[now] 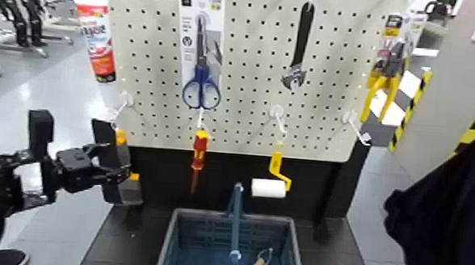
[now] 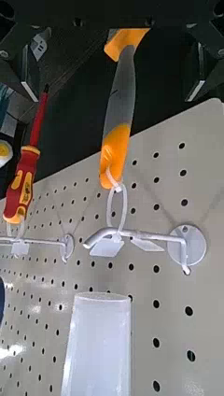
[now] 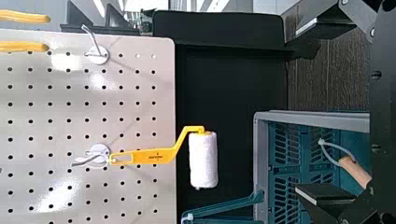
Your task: Put the yellow paint brush into the crate.
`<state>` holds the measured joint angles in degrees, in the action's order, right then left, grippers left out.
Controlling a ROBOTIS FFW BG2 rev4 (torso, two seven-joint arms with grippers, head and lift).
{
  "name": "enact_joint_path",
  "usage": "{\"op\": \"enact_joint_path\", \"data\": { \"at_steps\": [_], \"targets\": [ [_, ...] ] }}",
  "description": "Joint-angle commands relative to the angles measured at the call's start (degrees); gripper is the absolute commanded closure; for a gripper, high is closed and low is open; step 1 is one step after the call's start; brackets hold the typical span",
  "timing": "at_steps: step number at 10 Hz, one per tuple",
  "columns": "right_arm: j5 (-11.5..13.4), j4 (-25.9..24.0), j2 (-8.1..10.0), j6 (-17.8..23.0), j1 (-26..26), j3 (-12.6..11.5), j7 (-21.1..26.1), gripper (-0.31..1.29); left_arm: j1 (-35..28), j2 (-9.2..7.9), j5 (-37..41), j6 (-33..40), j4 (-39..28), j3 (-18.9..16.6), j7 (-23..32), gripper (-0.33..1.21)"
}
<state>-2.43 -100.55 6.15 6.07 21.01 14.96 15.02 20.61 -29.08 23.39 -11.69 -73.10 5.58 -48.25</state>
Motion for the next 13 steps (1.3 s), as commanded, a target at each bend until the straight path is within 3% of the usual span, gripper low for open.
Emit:
{"op": "enact_joint_path", "data": {
  "at_steps": [1,2,3,4,8,13],
  "targets": [
    [0.0,0.0,0.00,-0.1,0.0,0.0,0.0,0.14,0.0,0.16,0.3,0.3,0.4,0.1,0.1,0.48],
    [0.0,0.0,0.00,-0.1,0.1,0.0,0.0,0.14,-0.1,0.25,0.4,0.0,0.4,0.0,0.4,0.81],
    [-0.1,0.0,0.00,-0.1,0.1,0.0,0.0,0.14,-0.2,0.25,0.4,-0.2,0.3,0.1,0.5,0.86],
    [-0.2,0.0,0.00,-0.1,0.1,0.0,0.0,0.14,-0.4,0.34,0.4,-0.3,0.2,0.0,1.2,1.11],
    [-0.2,0.0,0.00,-0.3,0.1,0.0,-0.1,0.14,-1.4,0.51,-0.5,-0.6,-2.0,-0.6,3.3,1.20],
    [-0.2,0.0,0.00,-0.7,0.1,0.0,-0.3,0.14,-3.6,1.48,-0.5,-0.4,-5.1,-2.1,3.3,1.20]
  ]
}}
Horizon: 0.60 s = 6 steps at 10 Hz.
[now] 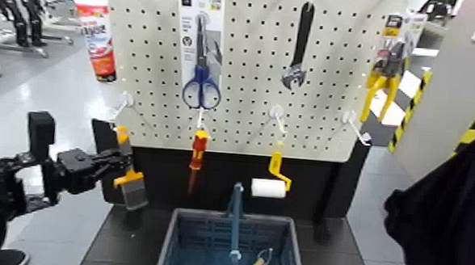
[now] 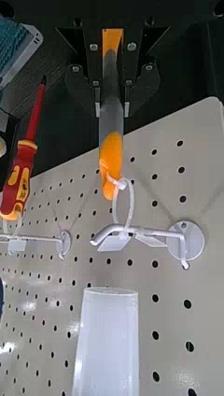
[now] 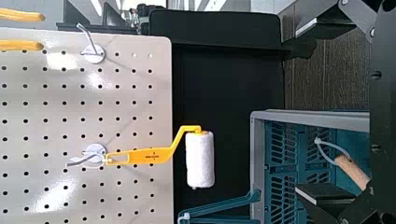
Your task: Put the yellow paint brush into the crate.
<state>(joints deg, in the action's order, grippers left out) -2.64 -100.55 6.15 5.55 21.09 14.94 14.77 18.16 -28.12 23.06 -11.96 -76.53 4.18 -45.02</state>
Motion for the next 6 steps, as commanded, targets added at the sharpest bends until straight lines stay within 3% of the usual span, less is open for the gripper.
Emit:
{"op": "enact_joint_path", "data": {
  "at_steps": [1,6],
  "targets": [
    [0.0,-0.1,0.00,-0.5,-0.1,0.0,-0.2,0.14,-2.1,0.96,-0.5,-0.4,-3.3,-1.4,0.1,1.20],
    [0.0,-0.1,0.00,-1.0,-0.1,0.1,-0.4,0.14,-7.6,3.68,-1.1,-1.5,-12.1,-7.2,1.5,1.20]
  ]
}}
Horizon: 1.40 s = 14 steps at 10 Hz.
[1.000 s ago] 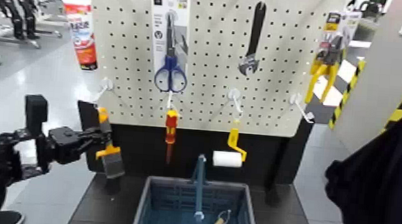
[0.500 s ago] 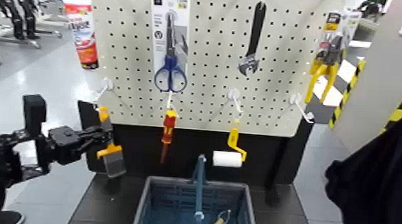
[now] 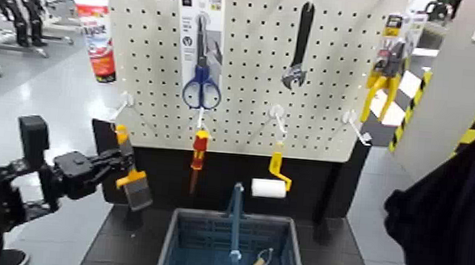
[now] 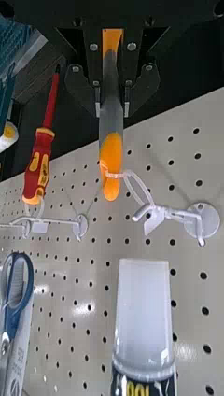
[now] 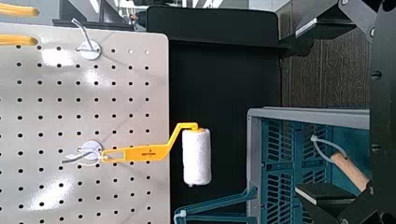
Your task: Put the yellow paint brush into the crate.
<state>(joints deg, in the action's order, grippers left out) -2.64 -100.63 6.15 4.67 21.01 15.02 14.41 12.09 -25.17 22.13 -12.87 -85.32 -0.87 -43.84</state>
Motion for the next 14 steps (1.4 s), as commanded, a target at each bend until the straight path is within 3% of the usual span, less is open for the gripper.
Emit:
{"op": "enact_joint_path", "data": {
  "at_steps": [1,4,12,14],
  "targets": [
    [0.0,-0.1,0.00,-0.2,0.0,-0.1,0.0,0.14,-2.2,0.91,-0.2,-1.1,-5.3,-3.1,0.6,1.20],
    [-0.1,0.0,0.00,0.0,-0.1,-0.1,-0.1,0.14,-2.9,1.44,0.1,-2.1,-9.1,-3.3,1.1,1.20],
    [-0.9,0.6,0.00,0.8,-0.2,-0.1,-0.1,0.14,-2.2,1.53,12.1,-6.1,-14.5,3.5,2.3,1.20],
    [-1.1,0.6,0.00,1.0,-0.1,-0.2,-0.1,0.14,-3.8,2.14,15.7,-8.8,-15.8,3.7,2.3,1.20]
  ]
}}
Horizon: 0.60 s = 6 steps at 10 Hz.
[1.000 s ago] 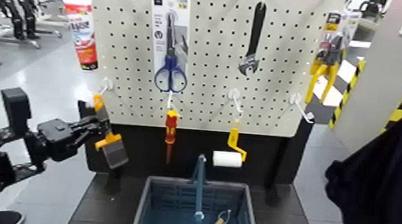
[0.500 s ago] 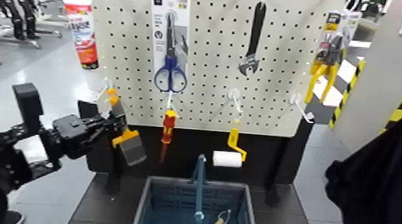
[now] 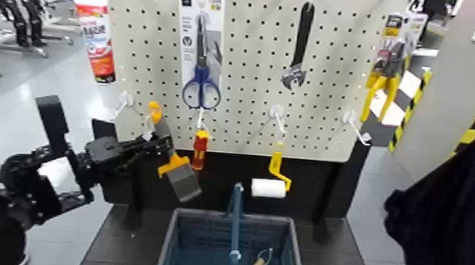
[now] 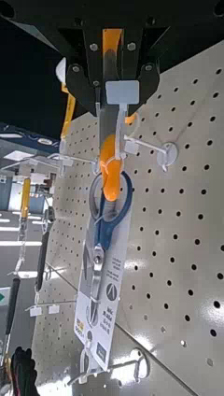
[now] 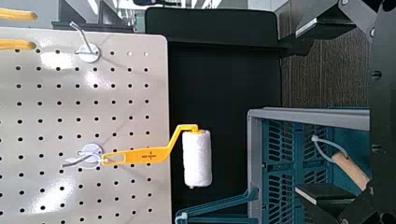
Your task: Put the yellow paint brush into the crate.
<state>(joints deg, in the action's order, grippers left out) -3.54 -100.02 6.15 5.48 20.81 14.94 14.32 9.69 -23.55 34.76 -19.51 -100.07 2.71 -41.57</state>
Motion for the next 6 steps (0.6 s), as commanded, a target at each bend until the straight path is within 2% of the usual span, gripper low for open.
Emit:
{"op": "enact_joint_path", "data": {
  "at_steps": [1,3,6],
  "targets": [
    [-0.1,-0.1,-0.09,0.2,0.2,-0.3,0.0,0.14,-2.7,1.14,3.7,-3.7,-1.9,-0.2,0.4,1.20],
    [-0.2,-0.1,-0.18,0.3,0.3,-0.4,0.0,0.14,-5.1,2.45,5.0,-5.5,-3.6,-1.0,1.4,1.20],
    [-0.4,0.0,-0.18,0.3,0.3,-0.3,0.0,0.14,-6.8,3.60,2.6,-6.8,-2.1,-0.5,1.5,1.20]
  ]
}}
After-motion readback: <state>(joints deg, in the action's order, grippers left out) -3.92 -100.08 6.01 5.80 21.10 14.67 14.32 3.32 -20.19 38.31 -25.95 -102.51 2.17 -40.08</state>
